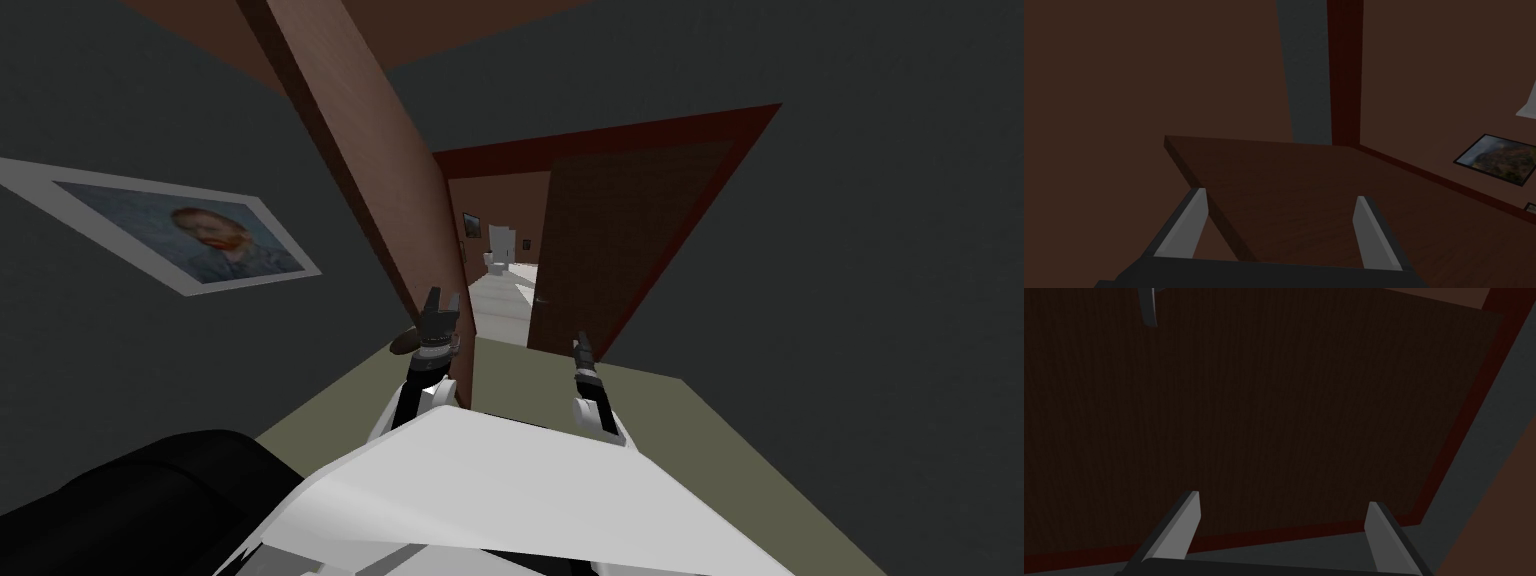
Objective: Pull the door open
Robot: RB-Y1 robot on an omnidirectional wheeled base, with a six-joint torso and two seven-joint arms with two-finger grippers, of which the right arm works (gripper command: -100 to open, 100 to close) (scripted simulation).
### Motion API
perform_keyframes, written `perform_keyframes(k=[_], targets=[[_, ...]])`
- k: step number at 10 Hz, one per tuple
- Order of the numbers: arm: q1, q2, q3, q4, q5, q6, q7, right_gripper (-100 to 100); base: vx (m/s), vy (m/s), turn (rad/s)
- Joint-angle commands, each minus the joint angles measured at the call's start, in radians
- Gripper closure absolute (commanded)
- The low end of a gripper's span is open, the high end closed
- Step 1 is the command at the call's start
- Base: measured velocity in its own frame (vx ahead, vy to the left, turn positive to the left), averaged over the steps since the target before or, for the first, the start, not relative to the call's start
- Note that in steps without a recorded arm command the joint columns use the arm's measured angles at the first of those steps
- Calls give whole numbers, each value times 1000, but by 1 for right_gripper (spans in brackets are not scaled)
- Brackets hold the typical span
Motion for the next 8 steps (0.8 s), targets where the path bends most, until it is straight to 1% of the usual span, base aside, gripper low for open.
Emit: perform_keyframes(k=[1, 8], targets=[[-20, 2, 0, 47, -13, -11, 8, -100, 103, -5, 15], [-102, 9, -2, 245, -69, -65, 35, -100, 99, -8, 21]])
